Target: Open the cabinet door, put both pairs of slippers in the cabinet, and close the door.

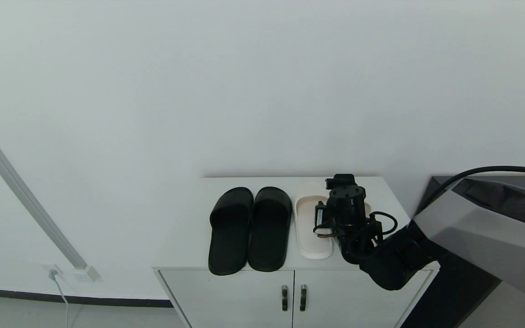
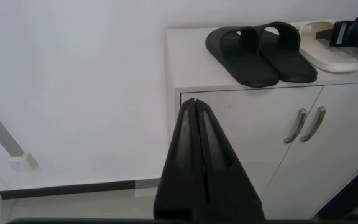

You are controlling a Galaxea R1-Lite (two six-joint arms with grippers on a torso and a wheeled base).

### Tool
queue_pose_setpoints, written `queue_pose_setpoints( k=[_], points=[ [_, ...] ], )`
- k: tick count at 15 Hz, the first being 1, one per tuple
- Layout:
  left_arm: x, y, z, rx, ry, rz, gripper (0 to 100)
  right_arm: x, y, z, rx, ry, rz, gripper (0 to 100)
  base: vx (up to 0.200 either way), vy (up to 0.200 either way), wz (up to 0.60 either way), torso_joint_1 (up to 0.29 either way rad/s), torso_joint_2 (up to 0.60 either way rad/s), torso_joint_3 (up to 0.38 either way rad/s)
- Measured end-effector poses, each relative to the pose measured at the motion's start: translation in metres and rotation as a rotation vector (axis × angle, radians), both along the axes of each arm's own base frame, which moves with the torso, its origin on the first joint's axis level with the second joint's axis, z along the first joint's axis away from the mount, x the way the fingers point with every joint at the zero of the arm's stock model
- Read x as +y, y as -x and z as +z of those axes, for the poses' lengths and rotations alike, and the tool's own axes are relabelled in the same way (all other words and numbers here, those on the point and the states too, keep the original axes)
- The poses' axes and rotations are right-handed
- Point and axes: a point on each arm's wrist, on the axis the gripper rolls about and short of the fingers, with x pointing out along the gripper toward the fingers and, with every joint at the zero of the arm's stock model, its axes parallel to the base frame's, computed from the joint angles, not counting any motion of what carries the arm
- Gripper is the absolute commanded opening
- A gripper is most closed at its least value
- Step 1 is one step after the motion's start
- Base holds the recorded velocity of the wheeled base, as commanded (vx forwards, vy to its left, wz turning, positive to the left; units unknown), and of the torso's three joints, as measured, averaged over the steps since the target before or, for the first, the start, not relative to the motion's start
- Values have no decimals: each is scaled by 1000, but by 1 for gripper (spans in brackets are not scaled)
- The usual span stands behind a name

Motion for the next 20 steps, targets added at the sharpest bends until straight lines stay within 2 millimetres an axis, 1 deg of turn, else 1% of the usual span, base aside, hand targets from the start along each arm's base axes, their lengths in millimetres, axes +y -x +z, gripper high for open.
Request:
queue_pose_setpoints(
  k=[3, 5, 7, 9, 11, 15, 17, 18, 20],
  points=[
    [0, 0, 0, 0, 0, 0, 0, -1, -1, 1, -5, 31, 2, 0, 0, 0, 0, 0, 0, 0],
    [0, 0, 0, 0, 0, 0, 0, -2, 1, 6, -15, 50, 3, 0, 0, 0, 0, 0, 0, 0],
    [0, 0, 0, 0, 0, 0, 0, -7, 6, 19, -31, 67, 6, 0, 0, 0, 0, 0, 0, 0],
    [0, 0, 0, 0, 0, 0, 0, -15, 19, 35, -44, 82, 18, 0, 0, 0, 0, 0, 0, 0],
    [0, 0, 0, 0, 0, 0, 0, -23, 41, 49, -45, 81, 74, 0, 0, 0, 0, 0, 0, 0],
    [0, 0, 0, 0, 0, 0, 0, -40, 104, 66, -11, 57, 350, 0, 0, 0, 0, 0, 0, 0],
    [0, 0, 0, 0, 0, 0, 0, -53, 132, 72, 4, 31, 513, 0, 0, 0, 0, 0, 0, 0],
    [0, 0, 0, 0, 0, 0, 0, -61, 146, 72, 23, 19, 610, 0, 0, 0, 0, 0, 0, 0],
    [0, 0, 0, 0, 0, 0, 0, -75, 169, 69, 83, 26, 729, 0, 0, 0, 0, 0, 0, 0]
  ],
)
